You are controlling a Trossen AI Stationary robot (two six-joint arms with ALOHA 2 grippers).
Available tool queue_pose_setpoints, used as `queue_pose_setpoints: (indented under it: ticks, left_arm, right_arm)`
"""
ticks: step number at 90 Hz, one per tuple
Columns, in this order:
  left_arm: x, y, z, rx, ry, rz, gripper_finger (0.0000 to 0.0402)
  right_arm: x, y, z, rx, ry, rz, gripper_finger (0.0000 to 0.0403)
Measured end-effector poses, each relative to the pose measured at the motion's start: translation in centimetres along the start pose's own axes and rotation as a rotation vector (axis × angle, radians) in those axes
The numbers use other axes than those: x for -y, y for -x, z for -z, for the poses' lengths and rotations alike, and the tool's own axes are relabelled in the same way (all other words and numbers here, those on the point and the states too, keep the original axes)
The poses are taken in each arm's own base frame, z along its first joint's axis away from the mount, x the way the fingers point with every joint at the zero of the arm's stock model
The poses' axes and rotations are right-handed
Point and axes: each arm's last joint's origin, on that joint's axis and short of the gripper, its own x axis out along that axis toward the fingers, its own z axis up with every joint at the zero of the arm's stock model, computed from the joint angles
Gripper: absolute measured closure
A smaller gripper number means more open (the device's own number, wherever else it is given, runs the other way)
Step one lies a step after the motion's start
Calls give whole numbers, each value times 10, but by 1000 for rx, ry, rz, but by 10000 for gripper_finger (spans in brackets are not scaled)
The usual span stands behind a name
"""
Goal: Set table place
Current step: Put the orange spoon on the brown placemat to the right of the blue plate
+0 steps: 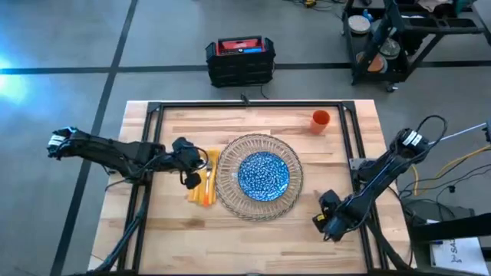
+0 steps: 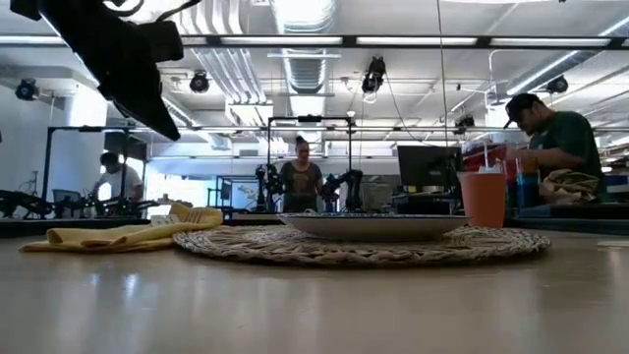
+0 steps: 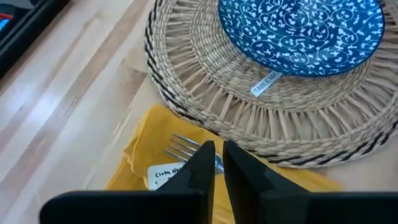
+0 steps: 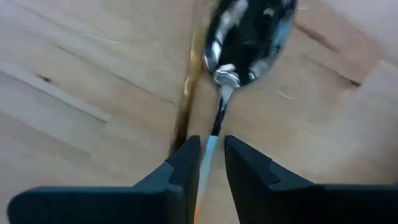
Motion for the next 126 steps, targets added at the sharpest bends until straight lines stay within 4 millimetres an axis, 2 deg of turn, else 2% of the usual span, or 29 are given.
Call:
queue_pose_setpoints:
  ticks: [20,36,44,54,64,79,92,109,126]
  left_arm:
    - [0,0,0,4,5,2,382]
    - [0,1,0,6,6,1,382]
    - [-1,0,-1,14,6,-15,382]
    - [-1,0,-2,28,10,-20,382]
    - [0,1,-4,47,12,-12,382]
    - [0,2,-7,57,2,-8,382]
    - [0,2,-7,62,-24,-7,382]
    - [0,2,-7,61,-26,-7,382]
    - [0,2,-6,43,-4,-1,382]
  right_arm:
    - [-3,6,0,23,-23,4,396]
    - [-13,38,-1,114,-106,24,401]
    - [-17,52,-9,167,-130,36,402]
    - [-17,58,-31,284,-209,37,402]
    - [-20,53,-64,417,-285,-44,402]
    - [-22,37,-118,417,-298,-95,403]
    - [-18,33,-149,385,-296,-70,403]
    - [-23,22,-170,342,-276,-115,403]
    - [-25,7,-174,277,-261,-63,403]
